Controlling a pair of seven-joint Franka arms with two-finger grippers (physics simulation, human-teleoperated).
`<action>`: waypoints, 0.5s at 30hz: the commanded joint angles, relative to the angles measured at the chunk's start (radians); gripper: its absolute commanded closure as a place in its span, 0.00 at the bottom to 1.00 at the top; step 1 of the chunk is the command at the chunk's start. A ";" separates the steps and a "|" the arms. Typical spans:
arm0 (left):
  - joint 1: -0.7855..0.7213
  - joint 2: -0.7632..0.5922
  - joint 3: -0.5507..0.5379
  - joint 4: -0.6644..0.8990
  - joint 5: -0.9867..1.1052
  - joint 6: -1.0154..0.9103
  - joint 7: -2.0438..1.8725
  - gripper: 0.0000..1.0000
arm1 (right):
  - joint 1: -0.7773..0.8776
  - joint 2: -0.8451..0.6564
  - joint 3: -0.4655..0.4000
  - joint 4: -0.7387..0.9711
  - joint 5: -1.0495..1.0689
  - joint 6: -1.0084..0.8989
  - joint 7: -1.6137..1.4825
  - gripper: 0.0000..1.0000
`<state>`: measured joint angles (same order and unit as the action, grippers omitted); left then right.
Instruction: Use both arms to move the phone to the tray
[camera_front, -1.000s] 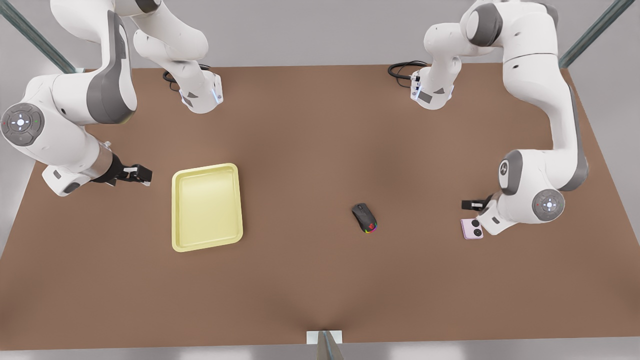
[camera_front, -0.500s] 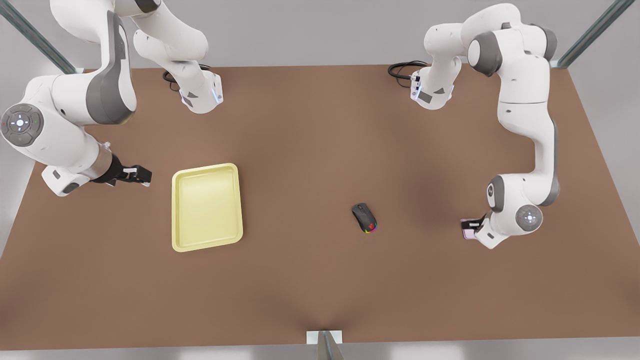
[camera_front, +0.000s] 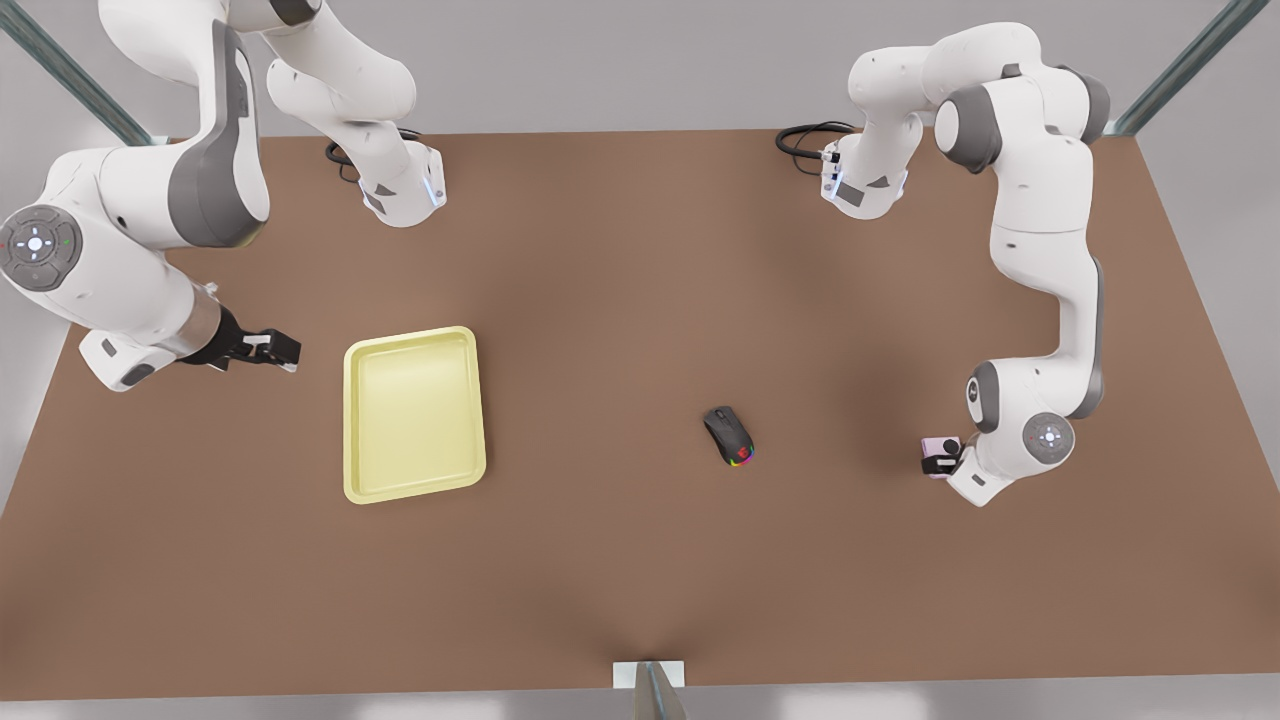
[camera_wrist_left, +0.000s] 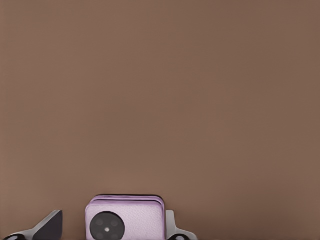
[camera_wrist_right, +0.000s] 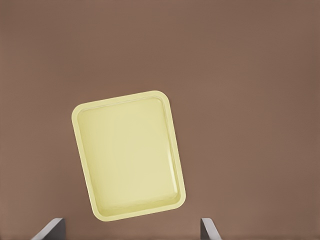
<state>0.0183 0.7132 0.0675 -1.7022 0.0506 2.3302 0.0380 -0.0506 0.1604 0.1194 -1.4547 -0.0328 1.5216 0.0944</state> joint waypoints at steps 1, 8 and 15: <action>0.002 0.000 0.000 -0.002 0.000 0.021 0.008 0.00 | -0.002 -0.001 0.000 0.000 0.001 0.000 -0.013 0.00; 0.002 -0.001 -0.001 -0.019 -0.006 0.017 0.006 0.00 | 0.002 -0.001 0.000 -0.001 0.001 0.000 -0.012 0.00; 0.000 -0.015 -0.008 -0.053 -0.006 0.020 0.006 0.00 | 0.006 0.014 0.000 0.000 0.001 0.015 -0.008 0.00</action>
<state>0.0189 0.6979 0.0605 -1.7549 0.0430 2.3479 0.0452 -0.0458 0.1734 0.1194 -1.4548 -0.0328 1.5293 0.0884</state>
